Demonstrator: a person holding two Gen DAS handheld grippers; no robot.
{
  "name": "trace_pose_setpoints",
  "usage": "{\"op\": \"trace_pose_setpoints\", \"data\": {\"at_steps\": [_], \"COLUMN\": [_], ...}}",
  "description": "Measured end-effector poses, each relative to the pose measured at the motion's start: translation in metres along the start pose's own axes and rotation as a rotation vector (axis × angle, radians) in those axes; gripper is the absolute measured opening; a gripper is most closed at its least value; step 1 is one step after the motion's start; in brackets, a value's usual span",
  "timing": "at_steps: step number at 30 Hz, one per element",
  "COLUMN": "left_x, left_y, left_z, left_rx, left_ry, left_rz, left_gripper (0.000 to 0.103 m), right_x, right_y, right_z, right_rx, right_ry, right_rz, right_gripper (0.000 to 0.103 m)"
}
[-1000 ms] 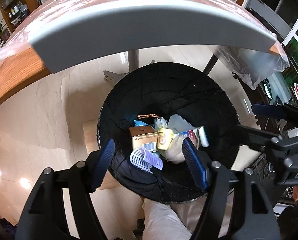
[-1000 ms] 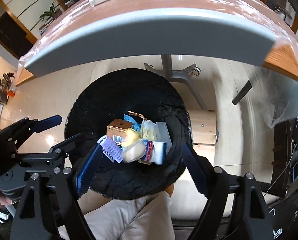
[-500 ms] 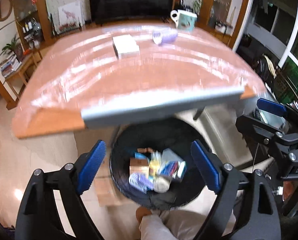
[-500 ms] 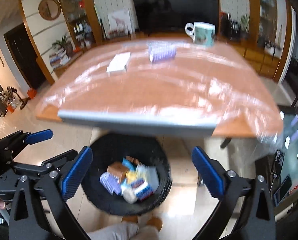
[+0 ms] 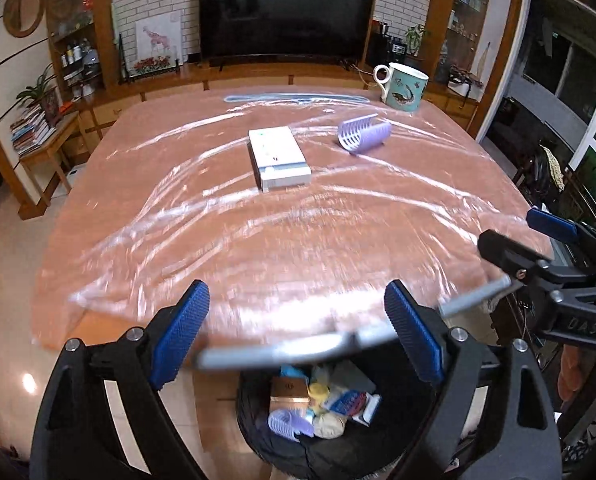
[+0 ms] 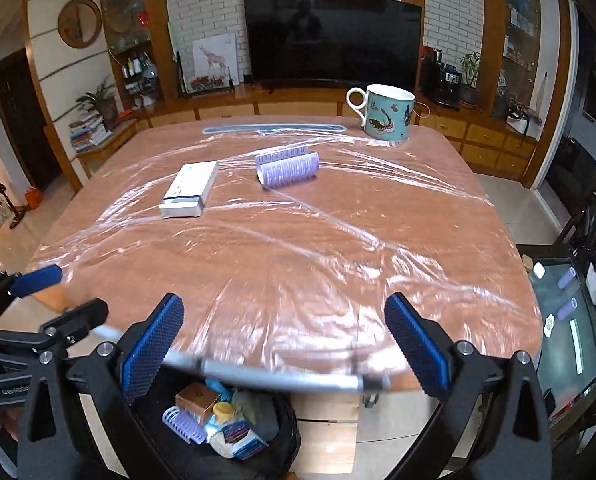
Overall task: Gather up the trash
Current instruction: 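Move both tools back over the table toward the white box and lavender rack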
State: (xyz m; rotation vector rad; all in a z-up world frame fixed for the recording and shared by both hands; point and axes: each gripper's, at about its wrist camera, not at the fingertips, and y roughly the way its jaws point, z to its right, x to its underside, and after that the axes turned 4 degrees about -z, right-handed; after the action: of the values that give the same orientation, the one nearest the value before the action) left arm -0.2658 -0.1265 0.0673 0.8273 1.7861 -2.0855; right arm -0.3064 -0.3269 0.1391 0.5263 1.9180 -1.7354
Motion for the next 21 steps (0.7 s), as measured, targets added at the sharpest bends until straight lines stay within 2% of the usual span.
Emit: {"op": "trace_pose_setpoints", "data": {"at_steps": [12,17,21], "left_x": [-0.061,-0.084,-0.099], "left_y": [0.059,0.082,0.097], "left_z": [-0.014,-0.009,-0.012], "left_rx": [0.015,-0.013,-0.004], "left_ry": [0.069,0.057,0.007], "left_rz": [-0.058,-0.071,-0.082], "left_gripper": [0.09,0.09,0.09], "right_x": [-0.067,-0.093,-0.11], "right_y": [0.067,0.101,0.127], "right_z": [0.003,0.009,0.012], "right_rx": [0.056,0.017,-0.022], "right_ry": [-0.038,-0.076,-0.122], "right_rz": [-0.034,-0.08,-0.111], "right_gripper": [0.094,0.092,0.092]}}
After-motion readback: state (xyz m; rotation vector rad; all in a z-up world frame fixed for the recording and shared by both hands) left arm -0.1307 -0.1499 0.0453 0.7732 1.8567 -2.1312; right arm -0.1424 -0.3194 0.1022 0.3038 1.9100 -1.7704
